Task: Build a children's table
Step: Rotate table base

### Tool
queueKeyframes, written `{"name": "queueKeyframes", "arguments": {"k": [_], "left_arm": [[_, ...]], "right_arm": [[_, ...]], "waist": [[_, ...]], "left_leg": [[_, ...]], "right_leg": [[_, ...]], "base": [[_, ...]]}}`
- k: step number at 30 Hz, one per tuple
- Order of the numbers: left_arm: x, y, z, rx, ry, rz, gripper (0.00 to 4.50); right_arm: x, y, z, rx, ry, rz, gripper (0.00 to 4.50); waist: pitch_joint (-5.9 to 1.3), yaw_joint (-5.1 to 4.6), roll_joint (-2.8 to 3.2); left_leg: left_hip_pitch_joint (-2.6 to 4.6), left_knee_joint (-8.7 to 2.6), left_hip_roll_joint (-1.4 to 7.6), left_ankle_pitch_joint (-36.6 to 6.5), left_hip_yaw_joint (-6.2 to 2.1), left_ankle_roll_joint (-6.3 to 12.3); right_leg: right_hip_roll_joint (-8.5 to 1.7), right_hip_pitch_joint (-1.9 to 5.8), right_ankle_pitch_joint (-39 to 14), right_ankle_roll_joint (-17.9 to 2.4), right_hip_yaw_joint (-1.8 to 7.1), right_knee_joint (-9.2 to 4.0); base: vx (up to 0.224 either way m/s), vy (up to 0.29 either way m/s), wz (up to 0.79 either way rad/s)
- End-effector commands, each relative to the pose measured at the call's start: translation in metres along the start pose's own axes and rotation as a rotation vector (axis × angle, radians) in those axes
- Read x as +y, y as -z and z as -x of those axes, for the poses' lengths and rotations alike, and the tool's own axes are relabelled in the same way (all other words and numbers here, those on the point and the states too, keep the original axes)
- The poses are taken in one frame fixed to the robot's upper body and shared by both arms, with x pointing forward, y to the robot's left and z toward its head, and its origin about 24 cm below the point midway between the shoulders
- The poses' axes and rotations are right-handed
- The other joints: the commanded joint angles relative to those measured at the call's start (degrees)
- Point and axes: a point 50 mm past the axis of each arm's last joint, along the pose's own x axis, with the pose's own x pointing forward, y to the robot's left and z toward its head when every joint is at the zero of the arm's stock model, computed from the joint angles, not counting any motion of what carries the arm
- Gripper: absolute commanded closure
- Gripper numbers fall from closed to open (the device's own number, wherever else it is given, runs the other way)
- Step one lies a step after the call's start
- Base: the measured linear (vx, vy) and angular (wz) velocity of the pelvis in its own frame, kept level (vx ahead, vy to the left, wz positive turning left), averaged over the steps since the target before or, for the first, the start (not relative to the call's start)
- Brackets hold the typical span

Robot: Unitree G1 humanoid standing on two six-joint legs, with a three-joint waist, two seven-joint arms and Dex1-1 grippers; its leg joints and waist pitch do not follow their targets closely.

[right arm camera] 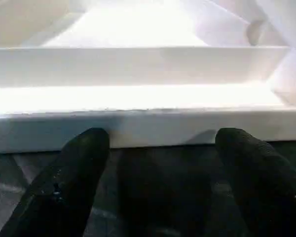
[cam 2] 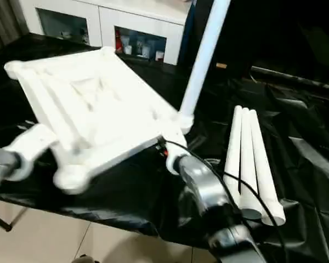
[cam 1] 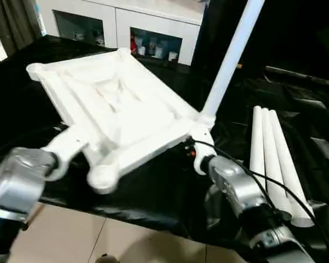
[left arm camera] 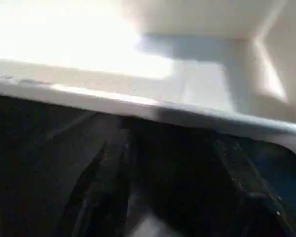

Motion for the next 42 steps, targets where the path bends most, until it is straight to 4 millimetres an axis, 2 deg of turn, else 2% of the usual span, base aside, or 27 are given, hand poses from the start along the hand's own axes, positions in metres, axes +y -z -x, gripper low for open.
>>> {"name": "queueKeyframes", "arguments": {"k": [1, 2, 3, 5, 8, 9, 11, 12, 13, 14, 15, 16, 17, 19, 20, 21, 22, 24, 26, 27, 28, 29, 30, 34, 36, 42], "left_arm": [[-0.024, -0.012, -0.016, -0.049, 0.118, -0.020, 2.24], [-0.032, -0.022, -0.026, -0.079, 0.127, -0.040, 2.24], [-0.032, -0.022, -0.026, -0.079, 0.127, -0.040, 2.24], [-0.037, -0.036, -0.036, -0.137, 0.116, -0.053, 2.24], [-0.040, -0.051, -0.044, -0.196, 0.103, -0.054, 2.24], [-0.041, -0.055, -0.046, -0.210, 0.107, -0.053, 2.24], [-0.046, -0.063, -0.051, -0.230, 0.120, -0.075, 2.24], [-0.049, -0.067, -0.054, -0.234, 0.128, -0.081, 2.24], [-0.051, -0.071, -0.057, -0.246, 0.129, -0.100, 2.24], [-0.052, -0.075, -0.059, -0.258, 0.125, -0.111, 2.24], [-0.053, -0.080, -0.060, -0.279, 0.121, -0.122, 2.24], [-0.053, -0.082, -0.060, -0.289, 0.119, -0.127, 2.24], [-0.054, -0.083, -0.060, -0.294, 0.118, -0.129, 2.24], [-0.051, -0.090, -0.058, -0.352, 0.101, -0.141, 2.24], [-0.050, -0.090, -0.055, -0.363, 0.106, -0.150, 2.22], [-0.049, -0.088, -0.047, -0.381, 0.139, -0.156, 2.22], [-0.048, -0.088, -0.045, -0.383, 0.146, -0.157, 2.22], [-0.049, -0.083, -0.028, -0.430, 0.234, -0.161, 2.22], [-0.051, -0.078, -0.014, -0.458, 0.320, -0.156, 2.22], [-0.053, -0.073, -0.006, -0.460, 0.387, -0.156, 2.22], [-0.055, -0.071, -0.002, -0.459, 0.412, -0.163, 2.22], [-0.055, -0.070, -0.001, -0.458, 0.422, -0.164, 2.22], [-0.056, -0.070, 0.000, -0.457, 0.429, -0.165, 2.22], [-0.060, -0.073, 0.006, -0.472, 0.466, -0.185, 2.22], [-0.062, -0.075, 0.008, -0.481, 0.479, -0.184, 2.22], [-0.063, -0.078, 0.011, -0.482, 0.491, -0.202, 2.22]], "right_arm": [[-0.004, -0.009, 0.000, -0.035, 0.020, -0.011, 0.65], [-0.008, -0.015, 0.004, -0.053, 0.045, 0.003, 0.65], [-0.008, -0.015, 0.004, -0.053, 0.045, 0.003, 0.65], [-0.014, -0.024, 0.011, -0.081, 0.075, 0.014, 0.65], [-0.023, -0.029, 0.022, -0.085, 0.117, 0.023, 0.65], [-0.025, -0.030, 0.025, -0.082, 0.129, 0.026, 0.65], [-0.034, -0.029, 0.035, -0.027, 0.201, 0.071, 0.65], [-0.039, -0.028, 0.041, 0.007, 0.252, 0.097, 0.65], [-0.044, -0.027, 0.047, 0.051, 0.296, 0.117, 0.65], [-0.048, -0.026, 0.052, 0.098, 0.324, 0.138, 0.65], [-0.052, -0.026, 0.058, 0.149, 0.362, 0.150, 0.65], [-0.054, -0.027, 0.061, 0.170, 0.376, 0.154, 0.65], [-0.055, -0.027, 0.063, 0.181, 0.384, 0.156, 0.65], [-0.057, -0.033, 0.074, 0.161, 0.371, 0.020, 0.65], [-0.059, -0.034, 0.076, 0.156, 0.383, -0.005, 0.49], [-0.063, -0.035, 0.082, 0.167, 0.434, -0.046, 0.32], [-0.064, -0.035, 0.083, 0.172, 0.444, -0.049, 0.32], [-0.069, -0.037, 0.091, 0.193, 0.505, -0.098, 0.20], [-0.070, -0.040, 0.095, 0.204, 0.528, -0.115, 0.09], [-0.072, -0.041, 0.098, 0.227, 0.555, -0.134, 0.09], [-0.074, -0.042, 0.100, 0.249, 0.572, -0.141, 0.09], [-0.076, -0.041, 0.101, 0.259, 0.584, -0.147, 0.09], [-0.077, -0.041, 0.102, 0.266, 0.591, -0.151, 0.09], [-0.086, -0.038, 0.105, 0.319, 0.619, -0.207, 0.09], [-0.089, -0.035, 0.106, 0.347, 0.627, -0.214, 0.09], [-0.087, -0.025, 0.107, 0.413, 0.613, -0.269, 0.09]], "waist": [[-3.57, -0.62, 1.93], [-3.60, -0.48, 1.84], [-3.61, -0.47, 1.82], [-3.61, -0.58, 1.72], [-3.74, -0.61, 1.97], [-3.94, -0.53, 1.76], [-3.93, -0.52, 2.13], [-3.97, -0.53, 1.81], [-3.88, -0.55, 2.47], [-3.93, -0.54, 2.33], [-3.85, -0.48, 2.64], [-3.94, -0.41, 2.37], [-3.92, -0.48, 2.46], [-3.89, -0.44, 3.03], [-3.86, -0.46, 2.91], [-3.84, -0.54, 3.41], [-3.84, -0.60, 3.26], [-3.73, -0.89, 3.68], [-3.66, -1.30, 3.39], [-3.71, -1.41, 3.60], [-3.59, -1.69, 3.40], [-3.54, -1.70, 3.67], [-3.48, -1.64, 3.28], [-3.30, -1.64, 3.39], [-3.38, -1.64, 3.37], [-3.67, -1.64, 3.43]], "left_leg": [[0.88, -3.80, -1.39, -14.4, 1.13, -3.12], [0.91, -3.69, -1.46, -14.3, 1.19, -3.16], [0.93, -3.70, -1.50, -14.3, 1.19, -3.12], [0.70, -3.74, -1.52, -13.9, 1.12, -3.08], [0.52, -3.72, -1.59, -13.5, 0.97, -3.15], [0.76, -3.49, -1.55, -12.8, 1.04, -3.07], [0.74, -3.43, -1.64, -11.5, 1.01, -3.20], [0.54, -3.40, -1.75, -10.7, 1.05, -3.04], [0.69, -3.35, -1.90, -9.8, 1.05, -3.30], [0.77, -3.25, -1.91, -9.4, 1.04, -3.28], [0.66, -3.30, -2.02, -9.1, 0.96, -3.33], [0.69, -3.23, -1.99, -9.2, 1.05, -3.21], [0.59, -3.24, -2.00, -9.5, 1.00, -3.18], [0.73, -3.20, -1.85, -10.7, 1.01, -2.73], [0.64, -3.24, -1.81, -10.8, 1.00, -2.61], [0.75, -3.28, -1.80, -10.7, 0.91, -2.78], [0.65, -3.28, -1.77, -10.4, 0.91, -2.82], [0.46, -3.33, -1.82, -9.5, 0.90, -3.18], [0.62, -3.21, -1.88, -9.7, 1.21, -3.01], [0.59, -3.29, -1.92, -9.3, 1.14, -3.10], [0.70, -3.33, -1.82, -9.4, 1.28, -3.08], [0.85, -3.34, -1.79, -9.9, 1.25, -3.24], [0.89, -3.38, -1.80, -10.5, 1.30, -3.31], [1.04, -3.45, -1.80, -12.2, 1.33, -3.80], [0.92, -3.42, -1.85, -11.6, 1.31, -4.05], [0.69, -3.20, -2.02, -8.3, 1.34, -3.88]], "right_leg": [[-0.51, 1.90, -6.2, -9.9, 1.20, -3.73], [-0.55, 1.92, -7.0, -9.4, 1.24, -3.92], [-0.52, 1.91, -7.1, -9.2, 1.26, -3.95], [-0.55, 2.13, -7.3, -8.5, 1.26, -4.01], [-0.57, 2.31, -7.3, -7.7, 1.24, -4.05], [-0.55, 2.25, -5.9, -7.8, 1.27, -3.97], [-0.37, 2.41, -3.6, -7.9, 1.28, -3.86], [-0.31, 2.66, -2.8, -8.0, 1.25, -3.78], [-0.09, 2.64, -2.0, -8.0, 1.31, -3.90], [0.01, 2.75, -0.6, -8.2, 1.31, -3.84], [0.10, 2.96, -0.3, -8.3, 1.30, -3.78], [-0.01, 3.02, -0.2, -8.3, 1.33, -3.86], [-0.14, 3.10, -0.8, -8.4, 1.31, -3.87], [-0.39, 3.00, -1.9, -8.9, 1.42, -3.96], [-0.44, 2.99, -2.1, -9.1, 1.41, -3.93], [-0.48, 2.96, -2.4, -9.4, 1.37, -3.79], [-0.45, 2.97, -2.4, -9.6, 1.36, -3.75], [-0.42, 3.07, -2.4, -10.1, 1.34, -3.48], [-0.13, 2.73, -3.3, -10.0, 1.42, -3.75], [-0.20, 2.84, -4.2, -10.1, 1.38, -3.51], [-0.10, 2.50, -4.8, -9.9, 1.40, -3.73], [-0.09, 2.38, -5.4, -9.9, 1.41, -3.65], [-0.11, 2.38, -6.9, -9.4, 1.40, -3.74], [-0.28, 2.08, -11.0, -7.5, 1.51, -4.19], [-0.29, 2.14, -10.7, -7.2, 1.47, -4.17], [-0.09, 2.55, -5.7, -7.6, 1.52, -3.71]], "base": [[0.000, 0.000, 0.00], [0.000, 0.000, 0.00], [0.000, 0.000, 0.00], [0.000, 0.000, 0.00], [0.000, 0.000, 0.00], [0.000, 0.000, 0.00], [0.000, 0.000, 0.00], [0.000, 0.000, 0.00], [0.000, 0.000, 0.00], [0.000, 0.000, 0.00], [0.000, 0.000, 0.00], [0.000, 0.000, 0.00], [0.000, 0.000, 0.00], [0.000, 0.000, 0.00], [0.000, 0.000, 0.00], [0.000, 0.000, 0.00], [0.000, 0.000, 0.00], [0.000, 0.000, 0.00], [0.000, 0.000, 0.00], [0.000, 0.000, 0.00], [0.000, 0.000, 0.00], [0.000, 0.000, 0.00], [0.000, 0.000, 0.00], [0.000, 0.000, 0.00], [0.000, 0.000, 0.00], [0.000, 0.000, 0.00]]}}
